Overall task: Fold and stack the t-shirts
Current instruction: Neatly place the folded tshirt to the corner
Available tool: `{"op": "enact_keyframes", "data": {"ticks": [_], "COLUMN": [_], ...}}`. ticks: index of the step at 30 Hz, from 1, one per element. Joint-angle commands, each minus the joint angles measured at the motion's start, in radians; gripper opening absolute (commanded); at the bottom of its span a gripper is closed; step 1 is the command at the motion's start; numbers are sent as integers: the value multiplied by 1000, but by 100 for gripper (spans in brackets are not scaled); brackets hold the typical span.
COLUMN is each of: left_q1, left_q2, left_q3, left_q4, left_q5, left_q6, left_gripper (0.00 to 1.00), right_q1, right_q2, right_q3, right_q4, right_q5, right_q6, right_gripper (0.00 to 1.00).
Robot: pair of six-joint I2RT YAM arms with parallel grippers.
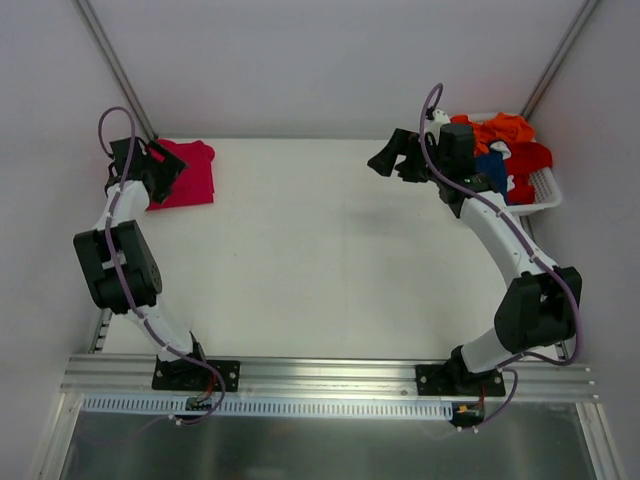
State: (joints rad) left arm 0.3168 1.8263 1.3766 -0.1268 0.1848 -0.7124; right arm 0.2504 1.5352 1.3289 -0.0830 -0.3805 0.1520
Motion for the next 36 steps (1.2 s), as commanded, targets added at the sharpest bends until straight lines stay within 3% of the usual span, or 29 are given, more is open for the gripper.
{"op": "enact_keyframes", "data": {"ticks": [1,8,13,24,36], "left_q1": [-53,-264,-274,-272,-274], "left_q2": [-282,-723,-935,-877,-848], "left_q3": [-178,-503,-649,-590,-544], "left_q4": [42,21,13,7,0], "left_q5": [157,117,59,104,78], "left_q6": [172,392,412,398,390], "left_gripper": [89,99,99,99,99], "right_q1": [-13,-23,-25,-19,-14], "right_q2": [-79,-139,-164,-285,-253], "right_q3": [1,-48,-111,-333,-313], "right_q4": [-23,-61,-69,143,146], "right_q5": [22,115,143,149,160], "right_q6": [-17,-37,-8,40,43], "right_gripper": [99,99,100,100,99]}}
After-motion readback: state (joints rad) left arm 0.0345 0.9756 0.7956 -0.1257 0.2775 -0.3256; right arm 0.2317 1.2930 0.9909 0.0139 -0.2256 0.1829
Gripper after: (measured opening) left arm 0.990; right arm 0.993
